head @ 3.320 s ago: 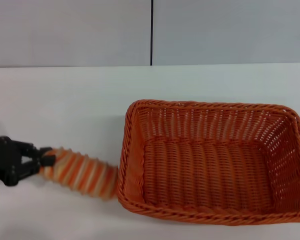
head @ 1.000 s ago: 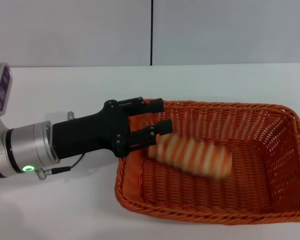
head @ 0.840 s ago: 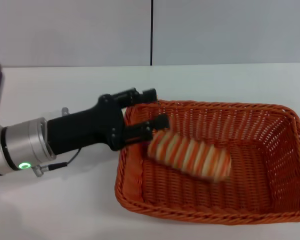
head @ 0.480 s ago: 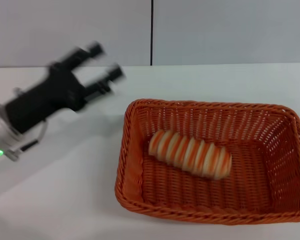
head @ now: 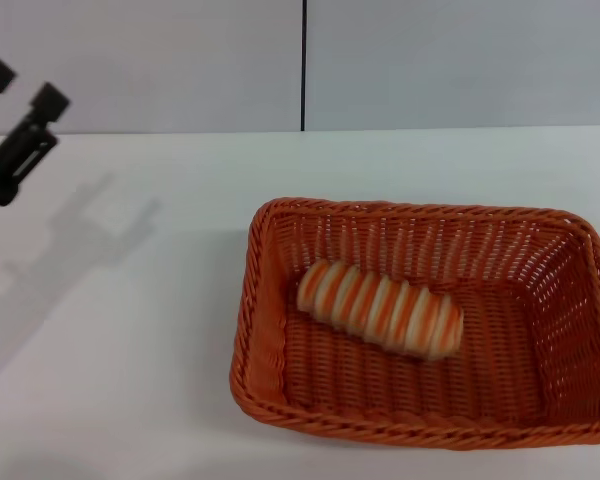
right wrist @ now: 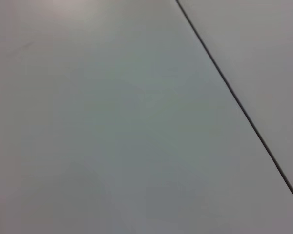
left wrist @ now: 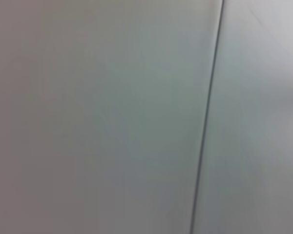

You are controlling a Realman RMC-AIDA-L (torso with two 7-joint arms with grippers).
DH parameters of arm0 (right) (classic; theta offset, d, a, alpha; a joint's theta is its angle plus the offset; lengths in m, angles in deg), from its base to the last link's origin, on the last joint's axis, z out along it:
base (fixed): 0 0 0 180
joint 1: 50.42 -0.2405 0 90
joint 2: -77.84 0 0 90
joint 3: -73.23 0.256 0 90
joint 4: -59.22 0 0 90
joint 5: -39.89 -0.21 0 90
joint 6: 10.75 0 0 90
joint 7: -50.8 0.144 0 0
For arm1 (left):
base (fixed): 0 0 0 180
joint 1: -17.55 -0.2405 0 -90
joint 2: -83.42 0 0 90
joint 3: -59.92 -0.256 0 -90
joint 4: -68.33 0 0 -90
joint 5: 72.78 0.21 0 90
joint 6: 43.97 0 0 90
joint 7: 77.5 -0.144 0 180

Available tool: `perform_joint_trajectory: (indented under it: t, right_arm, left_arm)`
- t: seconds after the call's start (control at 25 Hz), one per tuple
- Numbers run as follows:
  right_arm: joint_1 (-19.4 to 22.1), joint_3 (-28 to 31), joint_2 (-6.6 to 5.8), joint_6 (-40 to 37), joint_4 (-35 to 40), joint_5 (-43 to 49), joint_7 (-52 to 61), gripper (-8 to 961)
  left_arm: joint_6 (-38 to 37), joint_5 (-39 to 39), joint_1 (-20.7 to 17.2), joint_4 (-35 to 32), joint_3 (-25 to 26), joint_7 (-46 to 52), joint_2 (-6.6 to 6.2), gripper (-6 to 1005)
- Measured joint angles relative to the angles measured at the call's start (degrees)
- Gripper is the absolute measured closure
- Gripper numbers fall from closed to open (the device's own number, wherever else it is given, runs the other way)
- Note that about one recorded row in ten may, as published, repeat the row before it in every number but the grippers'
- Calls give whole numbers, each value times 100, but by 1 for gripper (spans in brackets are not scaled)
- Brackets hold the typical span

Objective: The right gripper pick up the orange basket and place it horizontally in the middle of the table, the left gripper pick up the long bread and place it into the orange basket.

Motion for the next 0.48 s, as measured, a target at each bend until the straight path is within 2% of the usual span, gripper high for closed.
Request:
perform_joint_trajectory:
  t: [0.16, 0.48]
  right_arm:
    - [-1, 34, 12, 0, -122, -1, -282, 409]
    - [235, 353, 15, -37, -288, -3, -784, 409]
  left_arm:
    - [-76, -120, -147, -69, 88, -205, -8, 174]
    - [-63, -146, -103, 235, 586, -806, 25, 174]
